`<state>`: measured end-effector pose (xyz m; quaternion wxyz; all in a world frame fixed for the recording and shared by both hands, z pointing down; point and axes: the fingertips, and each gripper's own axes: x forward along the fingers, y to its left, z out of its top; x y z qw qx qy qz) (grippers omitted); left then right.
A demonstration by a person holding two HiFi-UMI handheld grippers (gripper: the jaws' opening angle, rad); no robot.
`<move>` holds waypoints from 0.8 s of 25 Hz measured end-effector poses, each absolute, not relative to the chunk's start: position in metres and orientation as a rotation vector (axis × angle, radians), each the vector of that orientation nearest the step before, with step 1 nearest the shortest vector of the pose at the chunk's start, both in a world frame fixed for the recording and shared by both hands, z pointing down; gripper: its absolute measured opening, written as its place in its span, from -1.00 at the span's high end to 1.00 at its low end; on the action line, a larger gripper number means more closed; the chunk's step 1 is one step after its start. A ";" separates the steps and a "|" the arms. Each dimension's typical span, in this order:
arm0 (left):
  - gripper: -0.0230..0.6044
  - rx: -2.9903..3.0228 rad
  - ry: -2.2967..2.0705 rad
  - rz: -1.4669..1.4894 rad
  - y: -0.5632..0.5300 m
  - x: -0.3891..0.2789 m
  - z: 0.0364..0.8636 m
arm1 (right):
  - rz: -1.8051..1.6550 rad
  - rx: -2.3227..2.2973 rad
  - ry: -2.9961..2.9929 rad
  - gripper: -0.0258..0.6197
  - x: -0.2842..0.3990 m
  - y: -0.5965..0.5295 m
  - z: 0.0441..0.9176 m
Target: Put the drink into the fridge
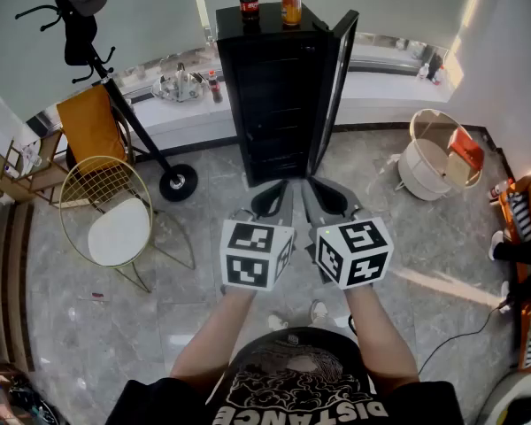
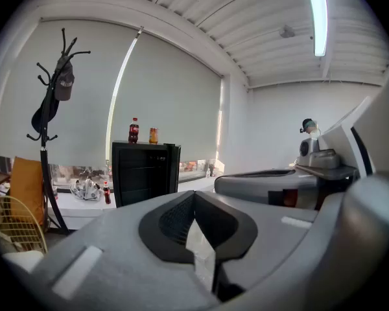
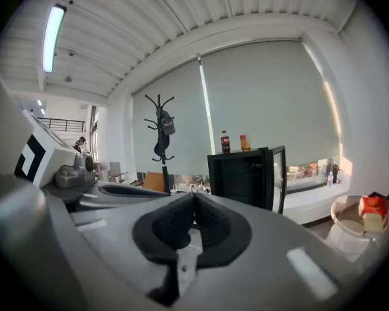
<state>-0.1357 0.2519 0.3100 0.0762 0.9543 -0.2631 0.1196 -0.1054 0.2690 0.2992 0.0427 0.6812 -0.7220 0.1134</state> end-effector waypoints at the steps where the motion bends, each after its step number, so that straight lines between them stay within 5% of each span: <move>1: 0.91 2.857 -0.788 0.358 0.252 -0.138 0.310 | 0.350 2.083 -2.205 0.92 -0.108 0.269 0.300; 20: 0.91 2.836 -0.819 0.373 0.210 -0.131 0.321 | 0.394 2.035 -2.233 0.92 -0.106 0.227 0.313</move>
